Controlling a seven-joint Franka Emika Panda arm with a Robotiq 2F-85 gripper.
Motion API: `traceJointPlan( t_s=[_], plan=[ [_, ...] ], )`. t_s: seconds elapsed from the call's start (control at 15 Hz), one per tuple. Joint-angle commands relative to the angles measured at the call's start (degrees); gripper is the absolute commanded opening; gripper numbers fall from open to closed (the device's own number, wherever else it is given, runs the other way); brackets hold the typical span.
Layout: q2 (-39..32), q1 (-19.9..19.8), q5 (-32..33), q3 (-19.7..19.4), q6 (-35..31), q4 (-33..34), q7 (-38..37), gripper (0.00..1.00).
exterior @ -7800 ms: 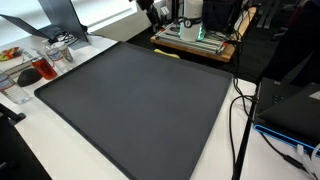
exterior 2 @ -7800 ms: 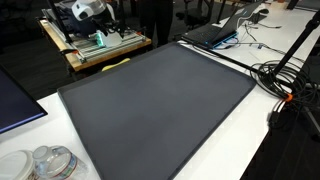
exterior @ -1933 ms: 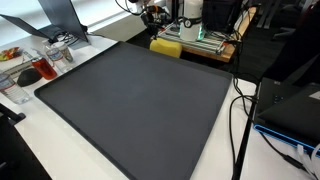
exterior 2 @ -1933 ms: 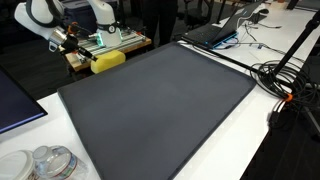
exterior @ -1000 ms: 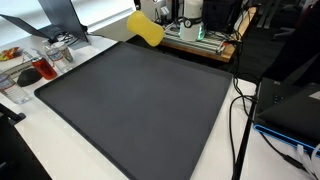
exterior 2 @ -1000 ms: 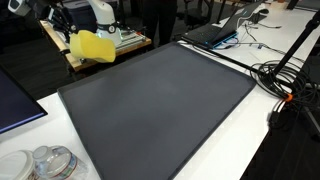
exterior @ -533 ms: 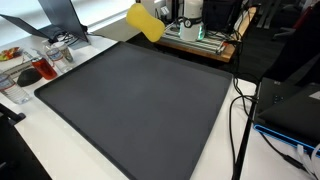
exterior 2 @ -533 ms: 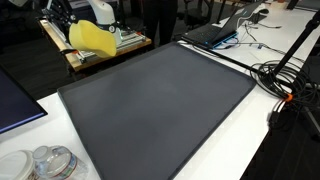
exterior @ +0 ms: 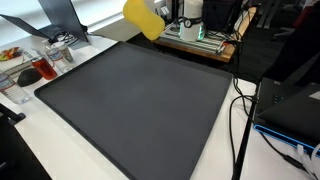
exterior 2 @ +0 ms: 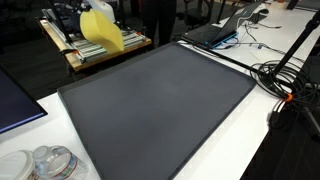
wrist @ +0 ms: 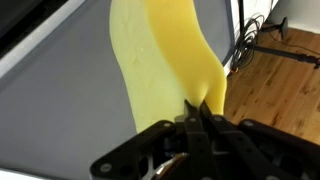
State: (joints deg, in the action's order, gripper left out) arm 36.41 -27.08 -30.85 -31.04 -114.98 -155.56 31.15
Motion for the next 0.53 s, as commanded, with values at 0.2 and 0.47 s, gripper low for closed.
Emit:
traceJointPlan(
  t_s=[0.2, 0.47],
  plan=[
    [1.35, 16.76, -3.42, 10.79, -6.53, 6.84, -4.41, 0.01],
    [-4.71, 26.19, -8.84, 13.9, -13.99, 13.07, -5.23, 0.01]
  ],
)
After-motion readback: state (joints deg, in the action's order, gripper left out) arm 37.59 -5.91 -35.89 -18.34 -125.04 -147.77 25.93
